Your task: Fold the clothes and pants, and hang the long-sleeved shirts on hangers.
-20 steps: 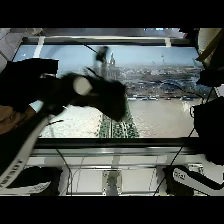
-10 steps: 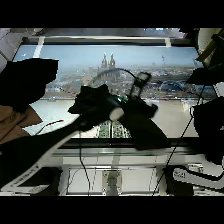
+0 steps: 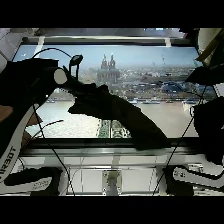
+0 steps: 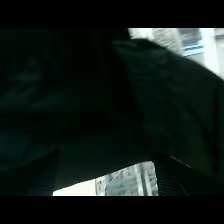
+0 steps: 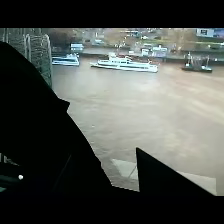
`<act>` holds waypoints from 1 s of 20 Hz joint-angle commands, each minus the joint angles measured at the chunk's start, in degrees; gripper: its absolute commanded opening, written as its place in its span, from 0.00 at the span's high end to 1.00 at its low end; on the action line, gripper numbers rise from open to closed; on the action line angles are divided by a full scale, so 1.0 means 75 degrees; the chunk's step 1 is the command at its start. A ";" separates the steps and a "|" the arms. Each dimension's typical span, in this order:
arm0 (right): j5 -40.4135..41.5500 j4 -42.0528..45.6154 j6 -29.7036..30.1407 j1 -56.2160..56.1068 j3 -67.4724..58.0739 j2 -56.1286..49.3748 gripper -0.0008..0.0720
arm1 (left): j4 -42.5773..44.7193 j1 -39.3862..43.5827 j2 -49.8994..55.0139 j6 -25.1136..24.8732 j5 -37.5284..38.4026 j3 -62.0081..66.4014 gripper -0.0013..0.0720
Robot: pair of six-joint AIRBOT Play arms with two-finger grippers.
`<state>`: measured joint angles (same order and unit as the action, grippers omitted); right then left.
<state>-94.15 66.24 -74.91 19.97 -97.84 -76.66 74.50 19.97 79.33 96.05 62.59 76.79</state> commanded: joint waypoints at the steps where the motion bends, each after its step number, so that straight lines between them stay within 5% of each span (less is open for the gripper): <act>1: -0.0315 0.0271 -0.0055 0.0009 0.0003 0.0012 0.39 | -0.0265 -0.0064 0.0399 -0.0003 0.0137 -0.0251 0.10; 8: -0.0437 0.0595 0.0087 0.0009 0.0157 0.0493 0.39 | -0.1486 0.0994 0.1478 0.0029 -0.2961 -0.0248 0.10; 9: -0.0440 0.0595 0.0087 0.0009 0.0251 0.0545 0.39 | -0.1489 0.1008 0.1591 0.0041 -0.2946 -0.0248 0.16; 11: -0.0440 0.0595 0.0093 0.0009 0.0545 0.0609 0.39 | -0.1489 0.1008 0.1670 0.0070 -0.2949 -0.0248 0.50; 12: -0.0440 0.0597 0.0099 0.0009 0.0711 0.0624 0.39 | -0.1492 0.0997 0.1638 0.0082 -0.2967 -0.0239 0.50; 15: -0.0321 0.0597 0.0134 0.0009 0.1137 0.0621 0.39 | -0.1603 0.0976 0.1396 0.0076 -0.3217 -0.0233 0.40; 17: -0.0294 0.0612 0.0154 0.0009 0.1320 0.0621 0.39 | -0.1597 0.0973 0.1148 0.0050 -0.3217 -0.0233 0.04; 20: -0.0291 0.0612 0.0236 0.0009 0.1408 0.0621 0.39 | -0.1518 0.0973 0.0836 0.0052 -0.3144 -0.0233 0.01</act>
<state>-96.49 70.78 -73.65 19.99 -88.40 -72.07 62.87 27.22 87.44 96.53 39.16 75.00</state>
